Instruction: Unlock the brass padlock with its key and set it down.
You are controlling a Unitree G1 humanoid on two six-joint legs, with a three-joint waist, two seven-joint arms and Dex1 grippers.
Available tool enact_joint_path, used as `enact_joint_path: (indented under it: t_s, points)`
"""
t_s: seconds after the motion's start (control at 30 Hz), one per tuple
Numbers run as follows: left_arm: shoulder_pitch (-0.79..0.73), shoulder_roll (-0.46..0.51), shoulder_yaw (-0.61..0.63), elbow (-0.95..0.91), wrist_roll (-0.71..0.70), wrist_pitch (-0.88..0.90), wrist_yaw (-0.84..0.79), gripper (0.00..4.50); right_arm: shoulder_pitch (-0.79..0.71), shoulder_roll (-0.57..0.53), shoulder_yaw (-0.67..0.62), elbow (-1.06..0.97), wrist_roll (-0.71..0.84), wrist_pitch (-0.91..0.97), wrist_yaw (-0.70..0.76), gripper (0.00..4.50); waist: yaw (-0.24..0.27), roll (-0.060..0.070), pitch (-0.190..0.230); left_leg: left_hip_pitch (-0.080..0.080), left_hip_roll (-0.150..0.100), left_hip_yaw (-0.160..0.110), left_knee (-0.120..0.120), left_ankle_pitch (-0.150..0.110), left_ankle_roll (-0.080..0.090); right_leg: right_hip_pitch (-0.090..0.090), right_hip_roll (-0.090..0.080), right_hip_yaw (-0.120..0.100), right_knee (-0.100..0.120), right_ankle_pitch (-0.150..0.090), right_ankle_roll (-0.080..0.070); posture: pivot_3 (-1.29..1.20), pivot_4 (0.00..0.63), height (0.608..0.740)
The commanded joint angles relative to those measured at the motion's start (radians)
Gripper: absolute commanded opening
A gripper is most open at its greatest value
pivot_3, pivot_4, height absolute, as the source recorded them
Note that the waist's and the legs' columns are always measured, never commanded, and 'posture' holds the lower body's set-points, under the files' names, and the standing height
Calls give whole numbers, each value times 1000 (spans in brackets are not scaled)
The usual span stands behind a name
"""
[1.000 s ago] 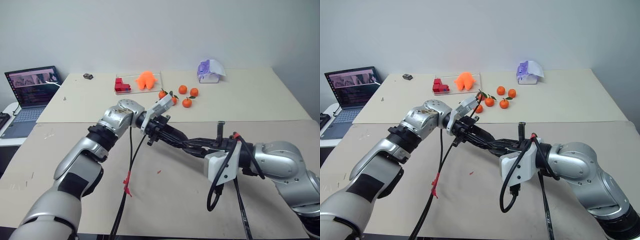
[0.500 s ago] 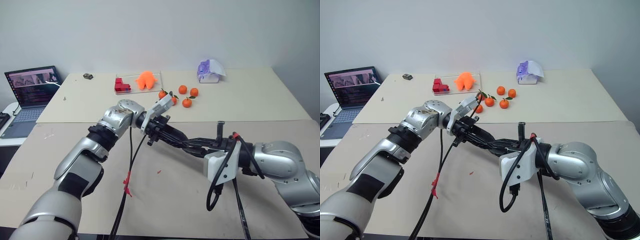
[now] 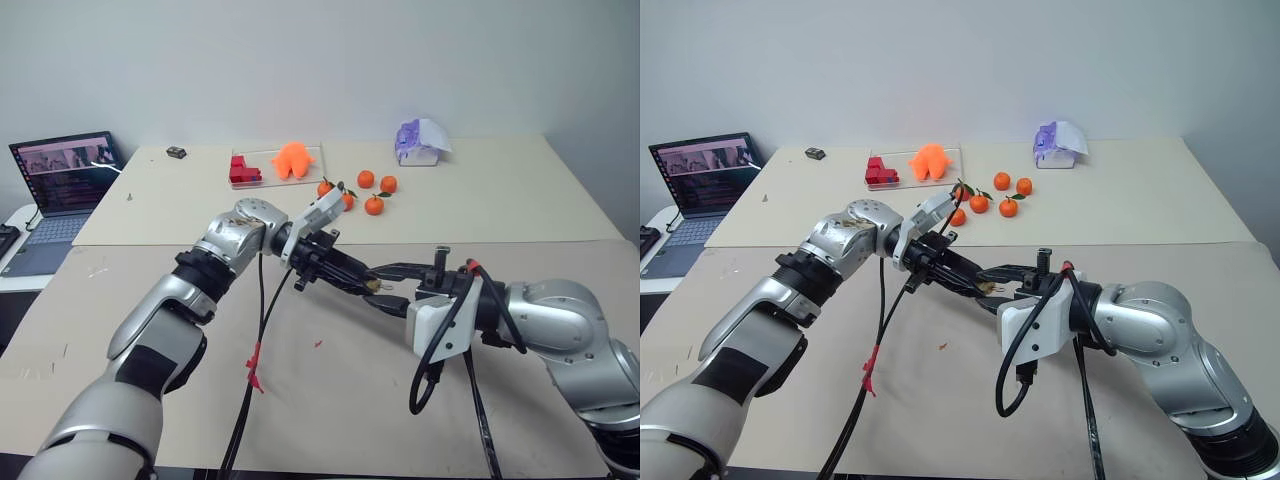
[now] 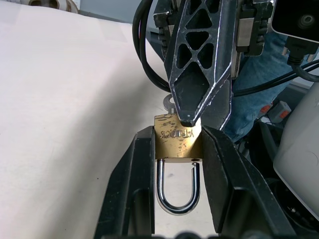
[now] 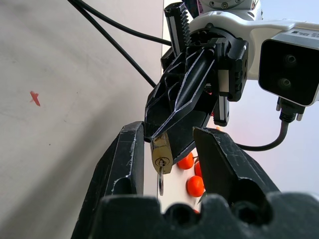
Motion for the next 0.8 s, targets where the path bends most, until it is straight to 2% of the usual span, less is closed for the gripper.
enact_joint_path:
  t_s: [0.03,0.8]
  points:
    - [-17,14,16,-8,-2,-15,-4,815,-9,0,-28,-10,2,-18,-12,1964,0,0,0,0,0,0,0,0,0,0,0,0,0,0,0,0,150,726]
    - [-18,23,14,-17,-7,-2,-4,815,-3,13,-13,32,-31,-58,-24,1964,0,0,0,0,0,0,0,0,0,0,0,0,0,0,0,0,150,726]
